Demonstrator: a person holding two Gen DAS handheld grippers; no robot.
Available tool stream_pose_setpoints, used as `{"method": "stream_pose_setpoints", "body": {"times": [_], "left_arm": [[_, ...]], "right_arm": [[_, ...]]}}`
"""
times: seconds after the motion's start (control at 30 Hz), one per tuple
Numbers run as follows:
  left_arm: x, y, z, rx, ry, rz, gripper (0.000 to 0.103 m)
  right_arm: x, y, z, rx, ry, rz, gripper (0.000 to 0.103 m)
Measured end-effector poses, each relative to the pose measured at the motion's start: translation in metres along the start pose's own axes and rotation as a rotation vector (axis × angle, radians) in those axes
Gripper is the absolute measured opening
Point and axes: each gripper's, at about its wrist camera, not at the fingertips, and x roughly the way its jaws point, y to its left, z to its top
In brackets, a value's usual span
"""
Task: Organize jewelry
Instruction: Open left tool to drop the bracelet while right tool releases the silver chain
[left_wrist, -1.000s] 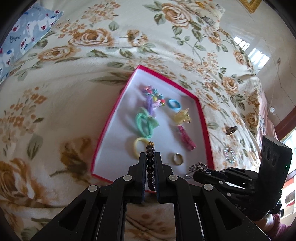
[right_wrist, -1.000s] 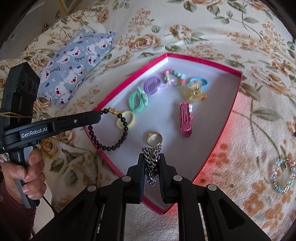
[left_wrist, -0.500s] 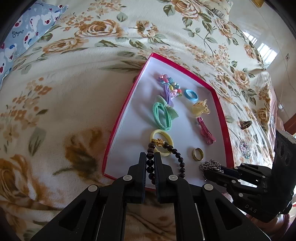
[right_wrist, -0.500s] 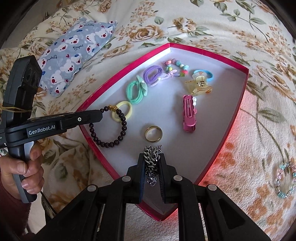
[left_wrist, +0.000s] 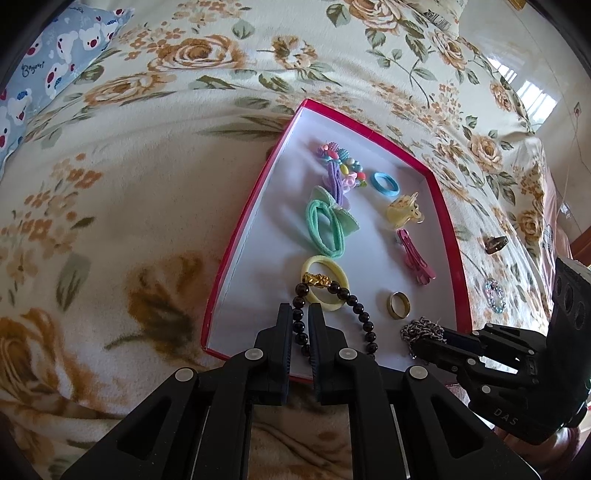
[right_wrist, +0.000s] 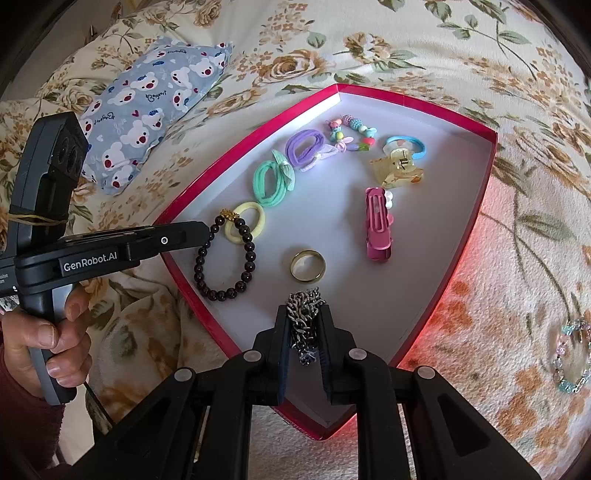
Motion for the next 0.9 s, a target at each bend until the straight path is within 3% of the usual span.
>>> {"method": "stream_pose_setpoints", "body": {"times": [0.53, 0.9], "left_arm": [[0.0001, -0.0016, 0.0004, -0.003, 0.005, 0.003, 0.014], [-0.0037, -0.0085, 0.0001, 0.006, 0.004, 0.017, 0.022]], "right_arm": [[-0.0020, -0.0002, 0.0014, 0.010, -0.003, 0.002, 0.018], [-0.0082, -0.0061, 0.0022, 0.020, -0.022, 0.005, 0.032]]}}
